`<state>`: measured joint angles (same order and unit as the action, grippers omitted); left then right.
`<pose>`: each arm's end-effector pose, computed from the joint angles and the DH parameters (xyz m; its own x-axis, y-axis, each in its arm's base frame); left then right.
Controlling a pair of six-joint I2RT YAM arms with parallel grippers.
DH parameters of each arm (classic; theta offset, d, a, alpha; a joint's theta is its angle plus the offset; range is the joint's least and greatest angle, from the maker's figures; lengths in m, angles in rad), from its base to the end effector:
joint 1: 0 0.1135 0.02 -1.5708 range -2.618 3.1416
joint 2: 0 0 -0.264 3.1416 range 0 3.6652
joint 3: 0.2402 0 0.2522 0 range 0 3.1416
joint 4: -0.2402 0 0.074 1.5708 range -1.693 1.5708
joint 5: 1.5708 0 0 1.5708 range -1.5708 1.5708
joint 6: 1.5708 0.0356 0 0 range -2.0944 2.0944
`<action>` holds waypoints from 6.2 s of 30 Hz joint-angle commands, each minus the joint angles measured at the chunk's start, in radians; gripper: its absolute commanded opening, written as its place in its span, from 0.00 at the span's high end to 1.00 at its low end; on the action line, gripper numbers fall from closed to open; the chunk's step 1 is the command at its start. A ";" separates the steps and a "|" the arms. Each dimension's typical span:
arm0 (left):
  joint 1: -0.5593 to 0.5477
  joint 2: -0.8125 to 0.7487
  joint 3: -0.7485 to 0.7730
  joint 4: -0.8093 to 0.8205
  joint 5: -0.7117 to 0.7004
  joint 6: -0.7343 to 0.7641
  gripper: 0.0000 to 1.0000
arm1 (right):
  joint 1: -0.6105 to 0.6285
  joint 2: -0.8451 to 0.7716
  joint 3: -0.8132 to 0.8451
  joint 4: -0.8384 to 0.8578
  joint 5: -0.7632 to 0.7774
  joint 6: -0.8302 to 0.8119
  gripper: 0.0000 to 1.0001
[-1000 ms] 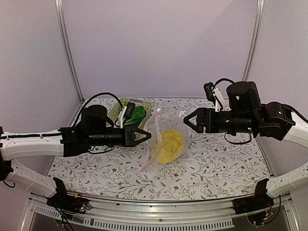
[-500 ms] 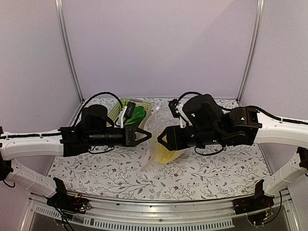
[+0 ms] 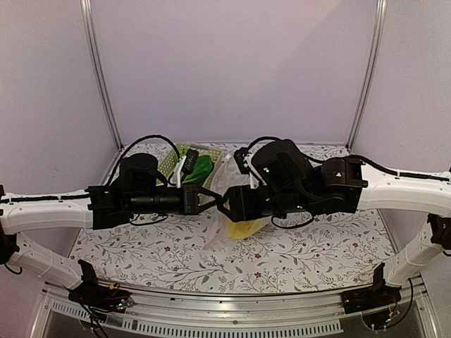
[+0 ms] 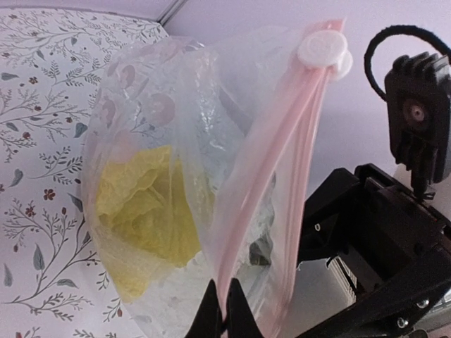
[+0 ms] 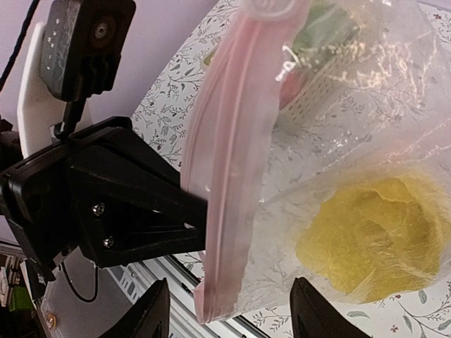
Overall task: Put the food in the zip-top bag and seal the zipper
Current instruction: Adjust the zipper food storage bag at the center of the board, then pick up the fake vegetable from the bin, then place the fake vegetable in the zipper food storage bag.
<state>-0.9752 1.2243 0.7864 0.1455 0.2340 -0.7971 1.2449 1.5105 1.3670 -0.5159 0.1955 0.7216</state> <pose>0.1512 -0.2378 0.2810 -0.7781 -0.0921 -0.6213 0.5341 0.4236 -0.7317 0.1158 0.3210 0.3346 -0.7287 -0.1322 -0.6720 -0.5312 0.7284 0.4328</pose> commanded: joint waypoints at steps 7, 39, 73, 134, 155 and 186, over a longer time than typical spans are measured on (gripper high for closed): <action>-0.017 0.012 0.035 0.006 -0.007 0.008 1.00 | 0.025 0.052 0.084 -0.107 0.117 0.011 0.47; -0.014 -0.009 0.204 -0.552 -0.386 0.208 0.81 | 0.027 -0.055 0.023 -0.118 0.190 0.023 1.00; 0.456 0.604 0.873 -0.753 -0.219 0.899 0.01 | 0.026 -0.044 0.027 -0.082 0.197 -0.013 1.00; 0.473 0.498 0.948 -0.699 -0.306 0.810 1.00 | 0.018 -0.040 0.013 -0.051 0.170 0.004 1.00; 0.281 -0.159 0.429 0.070 0.460 0.457 1.00 | -0.118 -0.098 -0.046 0.089 -0.096 0.037 1.00; 0.010 0.041 0.324 0.380 0.345 0.690 1.00 | -0.133 -0.219 -0.113 0.197 -0.312 0.130 1.00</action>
<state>-0.9264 1.2442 1.1519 0.5209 0.6674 -0.2279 1.1122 1.3155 1.2510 -0.3817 -0.0635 0.8421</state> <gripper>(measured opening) 0.024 0.004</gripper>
